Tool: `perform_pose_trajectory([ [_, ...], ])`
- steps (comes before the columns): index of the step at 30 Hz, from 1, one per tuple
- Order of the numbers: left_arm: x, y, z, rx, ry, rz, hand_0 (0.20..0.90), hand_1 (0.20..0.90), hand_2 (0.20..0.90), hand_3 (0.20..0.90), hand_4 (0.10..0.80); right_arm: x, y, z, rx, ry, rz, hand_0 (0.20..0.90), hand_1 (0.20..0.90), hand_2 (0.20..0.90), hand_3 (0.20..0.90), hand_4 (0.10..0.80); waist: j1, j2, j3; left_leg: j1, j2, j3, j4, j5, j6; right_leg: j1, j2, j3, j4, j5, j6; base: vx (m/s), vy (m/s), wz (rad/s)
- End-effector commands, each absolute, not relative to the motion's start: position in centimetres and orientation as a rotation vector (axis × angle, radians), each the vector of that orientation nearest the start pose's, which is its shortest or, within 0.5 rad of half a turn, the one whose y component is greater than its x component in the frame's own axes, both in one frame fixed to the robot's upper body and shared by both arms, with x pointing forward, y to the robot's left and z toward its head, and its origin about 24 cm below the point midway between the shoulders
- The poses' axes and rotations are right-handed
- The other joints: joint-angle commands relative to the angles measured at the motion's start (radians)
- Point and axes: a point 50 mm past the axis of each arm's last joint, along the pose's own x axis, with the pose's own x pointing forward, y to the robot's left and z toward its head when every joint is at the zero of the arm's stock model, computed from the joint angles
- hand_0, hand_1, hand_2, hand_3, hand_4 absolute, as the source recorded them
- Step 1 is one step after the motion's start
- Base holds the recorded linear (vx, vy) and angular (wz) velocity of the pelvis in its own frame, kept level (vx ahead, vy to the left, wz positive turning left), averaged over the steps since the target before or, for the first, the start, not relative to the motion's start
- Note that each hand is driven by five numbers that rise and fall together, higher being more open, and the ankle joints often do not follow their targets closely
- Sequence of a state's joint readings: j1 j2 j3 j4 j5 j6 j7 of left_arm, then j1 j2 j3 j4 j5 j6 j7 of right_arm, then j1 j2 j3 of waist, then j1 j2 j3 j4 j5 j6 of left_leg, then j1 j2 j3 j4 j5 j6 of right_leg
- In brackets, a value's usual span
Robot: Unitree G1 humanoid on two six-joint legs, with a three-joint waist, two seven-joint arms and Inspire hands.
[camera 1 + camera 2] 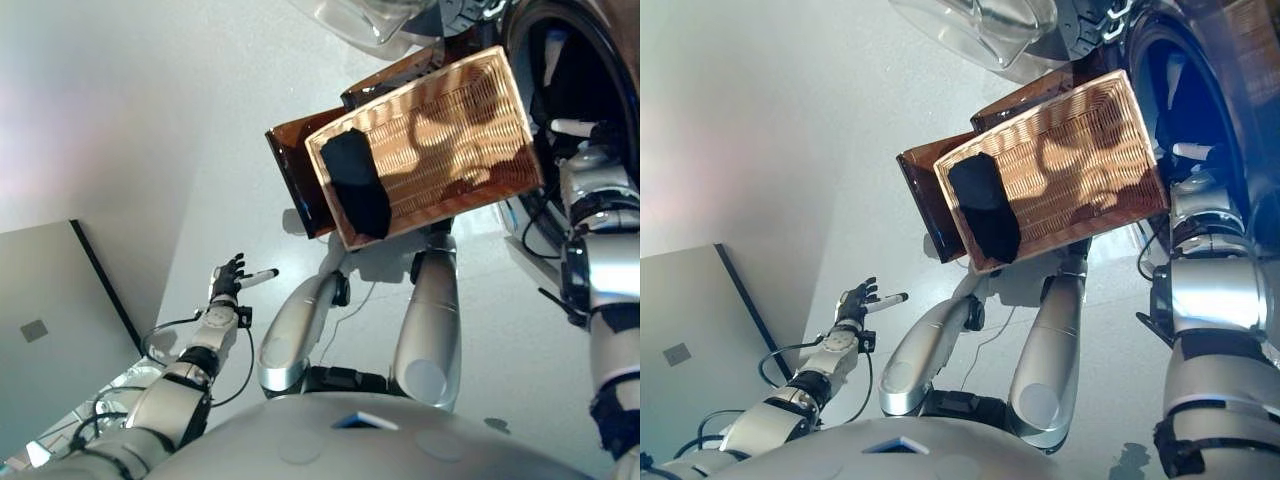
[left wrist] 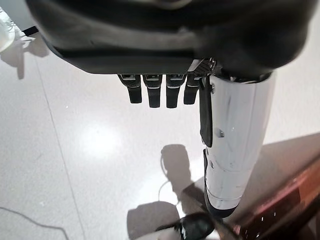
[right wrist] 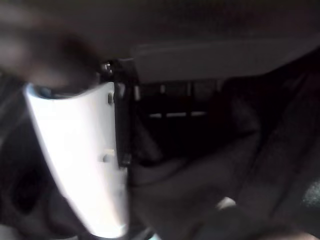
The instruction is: Pick up the clothes and place them into the washing machine
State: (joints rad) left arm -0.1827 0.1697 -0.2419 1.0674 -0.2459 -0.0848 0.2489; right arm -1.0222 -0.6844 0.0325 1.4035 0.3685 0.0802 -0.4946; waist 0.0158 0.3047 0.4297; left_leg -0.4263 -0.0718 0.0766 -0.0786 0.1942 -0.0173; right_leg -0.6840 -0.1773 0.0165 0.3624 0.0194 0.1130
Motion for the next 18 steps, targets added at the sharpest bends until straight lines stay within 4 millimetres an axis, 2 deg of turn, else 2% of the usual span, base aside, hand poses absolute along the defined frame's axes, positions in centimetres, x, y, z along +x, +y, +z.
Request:
perform_pose_trajectory([
  [1, 17.8, 23.1, -12.9, 0.287, 0.904, 0.322, 0.900, 0.900, 0.900, 0.900, 0.800, 33.9, -37.4, 13.2, 0.428, 0.106, -1.042, 0.200, 0.200, 0.200, 0.200, 0.300, -0.012, 0.006, -0.009, 0.027, -0.028, 0.017, 0.011, -0.041, -0.068, 0.060, -0.004, 0.007, -0.138, 0.076, 0.011, 0.000, 0.000, 0.00],
  [4, 17.5, 22.7, -13.1, 0.281, 0.907, 0.314, 0.900, 0.900, 0.900, 0.900, 0.800, 33.5, -37.1, 11.8, 0.759, -0.016, -1.083, 0.200, 0.200, 0.200, 0.200, 0.300, -0.015, 0.022, -0.010, 0.032, -0.032, 0.018, 0.008, -0.047, -0.068, 0.058, -0.005, 0.007, -0.127, 0.055, 0.009, 0.040, 0.023, 0.02],
  [7, 16.3, 22.3, -13.7, 0.273, 0.938, 0.316, 0.900, 0.900, 0.900, 0.900, 0.800, 32.7, -37.1, 10.6, 0.943, -0.102, -1.122, 0.200, 0.200, 0.200, 0.200, 0.300, -0.013, 0.041, -0.022, 0.037, -0.037, 0.018, 0.003, -0.049, -0.068, 0.061, -0.007, 0.010, -0.121, 0.039, 0.008, 0.032, 0.029, -0.07],
  [8, 16.3, 22.3, -13.7, 0.274, 0.939, 0.315, 0.900, 0.900, 0.900, 0.900, 0.800, 32.7, -37.1, 10.5, 0.944, -0.102, -1.124, 0.200, 0.200, 0.200, 0.200, 0.300, -0.012, 0.040, -0.024, 0.037, -0.037, 0.018, 0.003, -0.049, -0.068, 0.061, -0.007, 0.010, -0.122, 0.040, 0.008, 0.037, 0.019, -0.07],
  [15, 15.7, 21.2, -14.2, 0.255, 0.958, 0.286, 0.900, 0.900, 0.900, 0.900, 0.800, 30.4, -40.2, 12.2, 1.191, -0.330, -1.260, 0.200, 0.200, 0.200, 0.200, 0.300, -0.010, 0.073, -0.045, 0.053, -0.044, 0.010, -0.004, -0.050, -0.071, 0.081, -0.013, 0.013, -0.126, 0.023, 0.010, 0.033, 0.005, 0.02],
  [17, 15.6, 20.7, -14.3, 0.242, 0.960, 0.263, 0.900, 0.900, 0.900, 0.900, 0.800, 29.4, -41.6, 13.7, 1.268, -0.436, -1.300, 0.200, 0.200, 0.200, 0.200, 0.300, -0.012, 0.089, -0.053, 0.057, -0.047, 0.009, -0.006, -0.050, -0.072, 0.086, -0.016, 0.017, -0.126, 0.018, 0.011, 0.023, 0.015, 0.05],
  [18, 15.6, 20.6, -14.3, 0.242, 0.959, 0.261, 0.900, 0.900, 0.900, 0.900, 0.800, 29.4, -41.6, 13.8, 1.268, -0.439, -1.302, 0.200, 0.200, 0.200, 0.200, 0.300, -0.011, 0.091, -0.052, 0.052, -0.046, 0.009, -0.006, -0.043, -0.072, 0.083, -0.015, 0.016, -0.129, 0.029, 0.010, 0.039, 0.020, 0.05],
])
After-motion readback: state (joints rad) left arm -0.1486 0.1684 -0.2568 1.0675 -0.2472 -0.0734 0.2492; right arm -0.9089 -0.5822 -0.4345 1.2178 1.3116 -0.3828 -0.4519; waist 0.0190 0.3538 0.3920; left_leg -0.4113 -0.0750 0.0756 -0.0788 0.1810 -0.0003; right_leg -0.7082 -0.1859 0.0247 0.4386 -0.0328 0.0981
